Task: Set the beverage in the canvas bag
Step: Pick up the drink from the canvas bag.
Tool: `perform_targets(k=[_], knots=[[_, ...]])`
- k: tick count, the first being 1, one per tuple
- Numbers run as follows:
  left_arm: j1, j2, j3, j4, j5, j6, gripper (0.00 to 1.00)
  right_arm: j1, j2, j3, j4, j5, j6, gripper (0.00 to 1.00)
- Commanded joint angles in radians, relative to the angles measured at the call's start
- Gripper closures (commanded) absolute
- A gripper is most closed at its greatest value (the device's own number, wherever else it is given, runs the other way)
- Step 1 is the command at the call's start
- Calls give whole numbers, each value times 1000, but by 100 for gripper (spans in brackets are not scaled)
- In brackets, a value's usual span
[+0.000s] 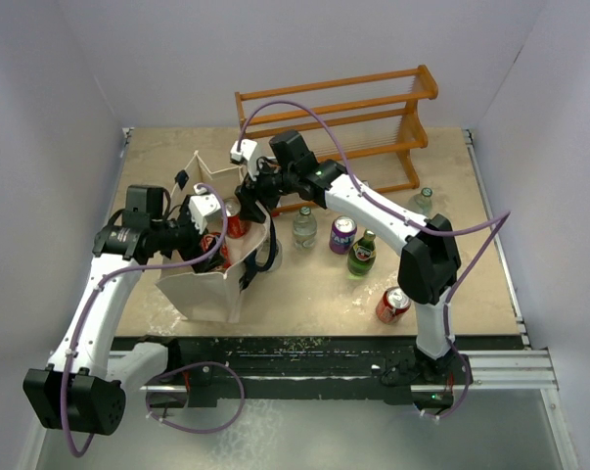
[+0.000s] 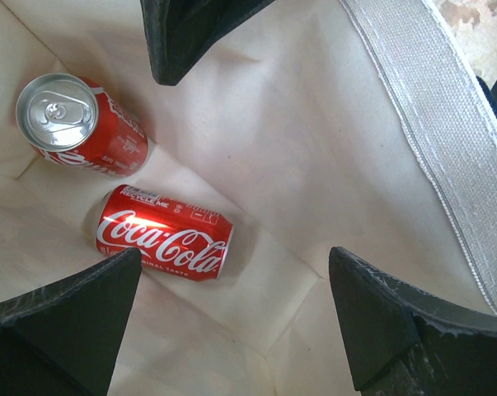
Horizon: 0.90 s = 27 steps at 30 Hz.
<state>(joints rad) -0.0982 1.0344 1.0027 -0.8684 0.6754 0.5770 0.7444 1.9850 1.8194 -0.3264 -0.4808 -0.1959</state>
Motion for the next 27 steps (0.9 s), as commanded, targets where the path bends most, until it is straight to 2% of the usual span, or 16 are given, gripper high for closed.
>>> perform_targets(k=[1,5,8,17,22,27], knots=[[6,11,11,-131,46,162,3,-31,-4,-32,45,-48,-38,19],[7,-6,7,-239,88,305,1,-43,10,-56,67,-76,-36,20],[6,-24,-6,-287,106,358,0,-46,16,-65,74,-94,-43,21],[6,-109,-151,-269,75,420,1,-49,23,-101,82,-143,-68,22],[6,-123,-196,-194,51,400,1,-49,20,-106,83,-148,-66,23],[6,-48,-171,-54,-14,262,1,-50,15,-90,78,-162,-31,24]])
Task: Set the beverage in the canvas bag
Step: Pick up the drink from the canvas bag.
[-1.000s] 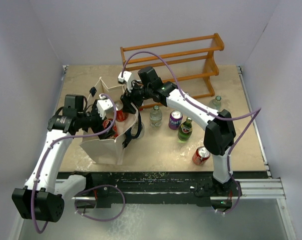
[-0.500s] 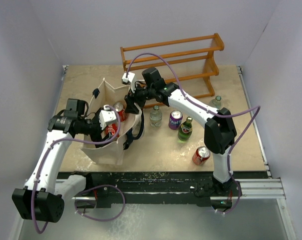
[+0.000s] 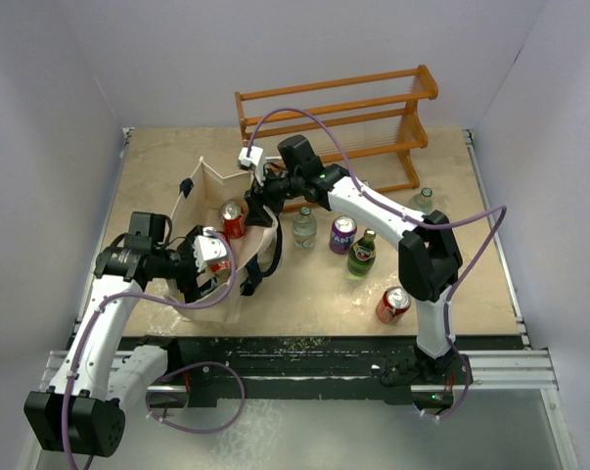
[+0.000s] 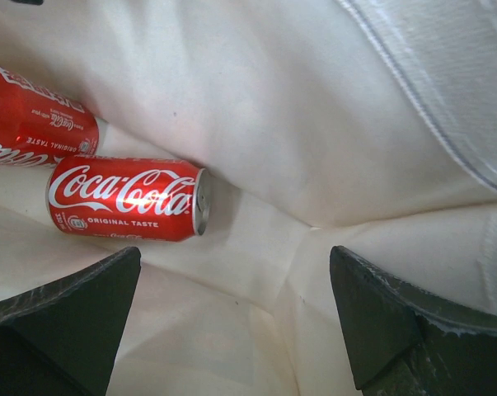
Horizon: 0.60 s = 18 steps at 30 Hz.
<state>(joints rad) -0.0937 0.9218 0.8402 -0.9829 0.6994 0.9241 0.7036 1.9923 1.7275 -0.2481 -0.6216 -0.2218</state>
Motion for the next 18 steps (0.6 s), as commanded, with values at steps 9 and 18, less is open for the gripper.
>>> perform_targets(k=[9,18], knots=[[2,327,124,244,-97,-365,1,-24,-11,87,30,7,72,24],[2,381,129,391,-267,-588,0,-34,-80,48,41,76,46,24]])
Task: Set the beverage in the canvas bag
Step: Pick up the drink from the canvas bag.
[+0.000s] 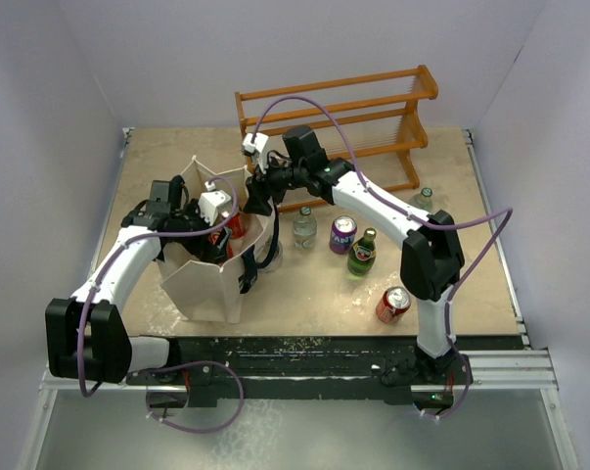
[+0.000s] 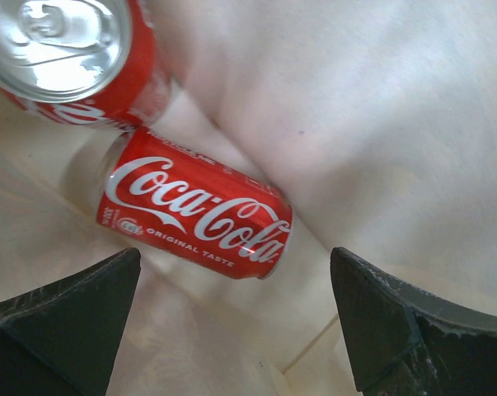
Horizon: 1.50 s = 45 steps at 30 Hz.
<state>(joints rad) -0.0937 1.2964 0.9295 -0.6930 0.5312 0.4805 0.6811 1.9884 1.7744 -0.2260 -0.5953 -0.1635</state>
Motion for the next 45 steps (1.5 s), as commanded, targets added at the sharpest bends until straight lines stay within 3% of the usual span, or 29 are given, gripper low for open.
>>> perform_targets(k=[1,14,27,35,45], knots=[[2,17,48,101,-129,-162,1,-11,-82,-4,21,55,-15,24],[-5,180,95,96,-280,-228,1,-11,-132,-83,51,90,-20,23],[-64,211,-58,303,-304,-228,1,-11,-127,-88,48,142,-18,23],[-79,327,-4,275,-409,-267,1,-11,-108,-72,52,155,-17,23],[-92,378,12,256,-421,-244,1,-12,-105,-76,48,160,-21,23]])
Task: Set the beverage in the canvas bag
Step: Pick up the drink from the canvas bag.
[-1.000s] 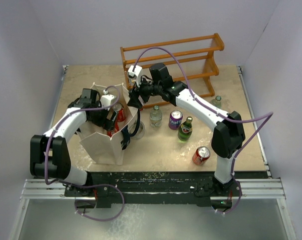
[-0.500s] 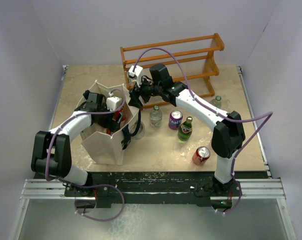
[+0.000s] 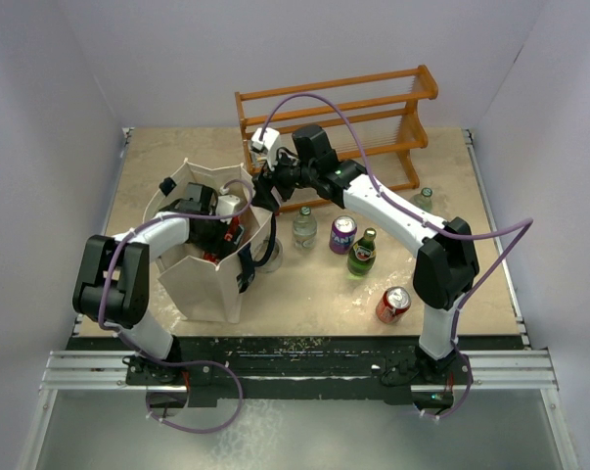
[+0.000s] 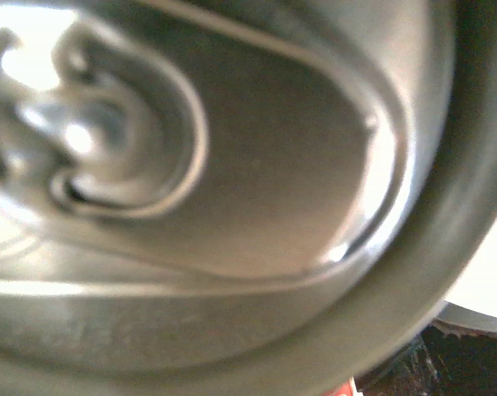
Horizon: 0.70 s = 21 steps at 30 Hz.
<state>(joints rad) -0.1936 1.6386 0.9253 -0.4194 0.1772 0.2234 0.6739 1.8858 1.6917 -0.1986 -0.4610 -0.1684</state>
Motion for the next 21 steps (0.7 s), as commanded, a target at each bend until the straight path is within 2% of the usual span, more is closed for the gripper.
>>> perform_targets(k=[1,12,21], knots=[[8,38,16,-19,-67,14,3,-4,0,7,21,26,-15,23],[8,-83,-6,-9,-15,0,41,-3,4,18,16,24,-24,24],[10,-217,7,-51,-59,23,62,-3,-3,24,6,22,-43,24]])
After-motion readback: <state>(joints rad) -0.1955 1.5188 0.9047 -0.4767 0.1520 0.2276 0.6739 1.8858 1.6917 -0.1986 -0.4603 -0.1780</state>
